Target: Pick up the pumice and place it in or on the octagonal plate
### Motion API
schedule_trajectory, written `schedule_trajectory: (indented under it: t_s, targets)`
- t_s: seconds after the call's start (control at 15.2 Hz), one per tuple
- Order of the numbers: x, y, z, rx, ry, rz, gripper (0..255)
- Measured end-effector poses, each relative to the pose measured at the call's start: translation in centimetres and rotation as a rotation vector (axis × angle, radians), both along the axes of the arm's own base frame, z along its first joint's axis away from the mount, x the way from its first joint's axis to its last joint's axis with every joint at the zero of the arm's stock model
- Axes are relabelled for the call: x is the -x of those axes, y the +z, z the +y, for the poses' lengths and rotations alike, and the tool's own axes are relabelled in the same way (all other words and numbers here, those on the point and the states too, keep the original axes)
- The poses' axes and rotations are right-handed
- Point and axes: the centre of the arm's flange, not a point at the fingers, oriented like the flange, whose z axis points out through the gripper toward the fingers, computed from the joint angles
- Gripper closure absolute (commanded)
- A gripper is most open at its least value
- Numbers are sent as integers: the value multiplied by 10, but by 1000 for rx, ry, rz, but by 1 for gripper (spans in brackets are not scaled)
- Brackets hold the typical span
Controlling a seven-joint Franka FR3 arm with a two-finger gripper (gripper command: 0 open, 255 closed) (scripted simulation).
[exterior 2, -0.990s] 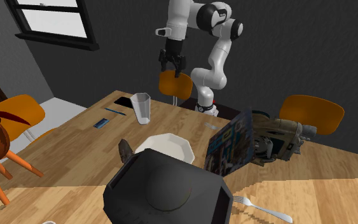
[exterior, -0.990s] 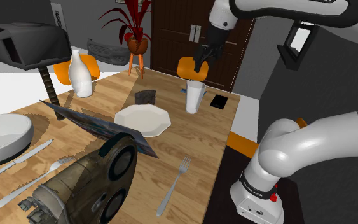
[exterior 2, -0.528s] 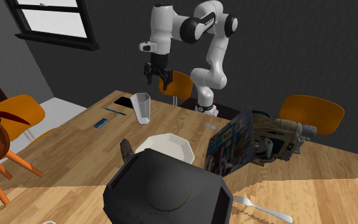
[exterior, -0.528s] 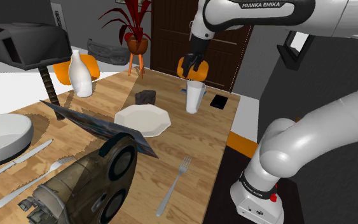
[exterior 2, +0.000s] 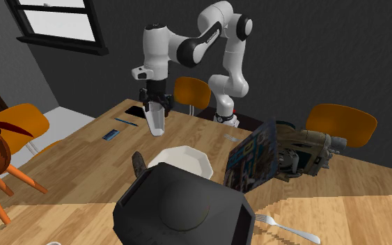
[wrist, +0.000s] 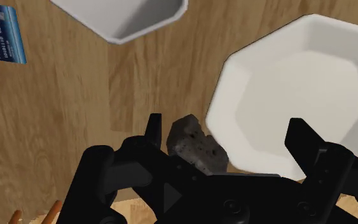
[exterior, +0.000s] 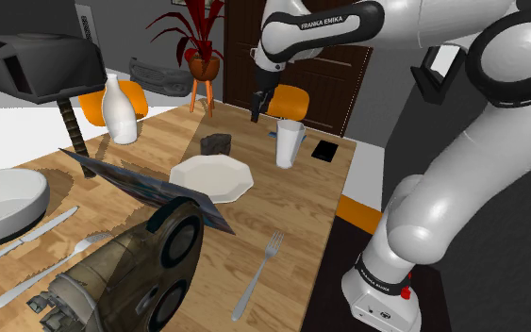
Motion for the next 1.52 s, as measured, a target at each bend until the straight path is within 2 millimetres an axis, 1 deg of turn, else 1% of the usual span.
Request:
schedule_trajectory:
  t_s: [0.07,0.2,0.33,0.59,0.73,0.86,0.99,1.39,1.52]
  targets:
    - [-11,-5,0,3,28,6,0]
    - [-37,-22,-1,10,83,18,0]
    - [-60,-34,3,16,139,30,0]
    - [-106,-69,12,28,250,54,0]
    - [-127,-86,17,35,306,66,0]
    - [-143,-95,22,39,350,76,0]
    - [-149,-105,22,40,362,79,0]
    - [-153,-136,21,41,366,80,0]
    - [-152,-139,21,41,366,80,0]
